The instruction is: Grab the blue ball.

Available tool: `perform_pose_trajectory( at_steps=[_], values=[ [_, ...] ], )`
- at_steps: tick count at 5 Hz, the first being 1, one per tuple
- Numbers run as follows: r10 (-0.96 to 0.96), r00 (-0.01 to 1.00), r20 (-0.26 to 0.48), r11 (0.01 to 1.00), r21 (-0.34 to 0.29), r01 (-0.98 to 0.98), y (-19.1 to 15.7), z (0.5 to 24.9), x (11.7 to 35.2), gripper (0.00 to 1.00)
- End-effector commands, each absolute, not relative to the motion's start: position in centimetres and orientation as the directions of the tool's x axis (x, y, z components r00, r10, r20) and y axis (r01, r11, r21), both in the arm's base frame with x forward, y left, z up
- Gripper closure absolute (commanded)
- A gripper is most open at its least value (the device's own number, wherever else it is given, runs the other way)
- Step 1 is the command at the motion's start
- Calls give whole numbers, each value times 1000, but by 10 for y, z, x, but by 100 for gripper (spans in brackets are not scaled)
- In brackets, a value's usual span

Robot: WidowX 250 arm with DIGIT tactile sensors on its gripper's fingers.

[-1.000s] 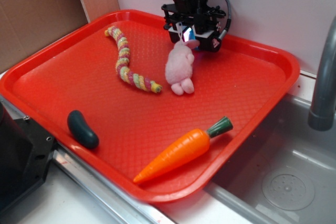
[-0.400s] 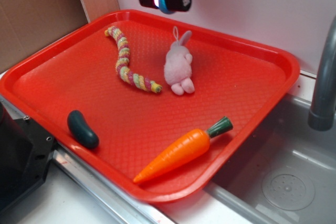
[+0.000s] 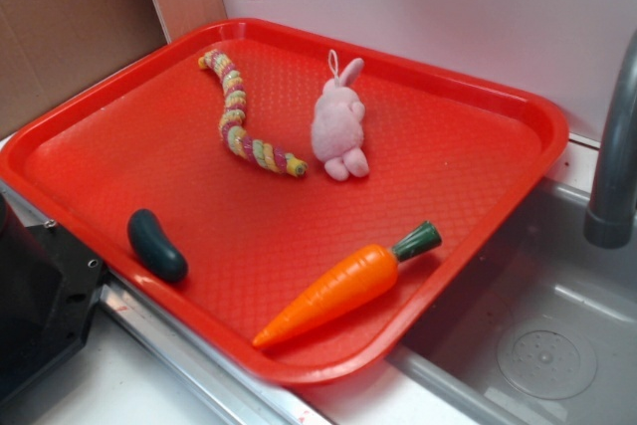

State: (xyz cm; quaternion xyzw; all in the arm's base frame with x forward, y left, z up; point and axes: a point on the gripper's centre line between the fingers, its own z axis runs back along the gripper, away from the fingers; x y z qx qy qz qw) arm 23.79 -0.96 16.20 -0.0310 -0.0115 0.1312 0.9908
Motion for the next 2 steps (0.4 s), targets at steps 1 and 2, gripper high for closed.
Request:
perform_pose_trajectory(
  at_steps=[1,2],
  values=[
    [239,971,11,971,-16,-238,-16,181,189,100],
    [229,973,34,973,6,-229,-23,177,171,100]
  ],
)
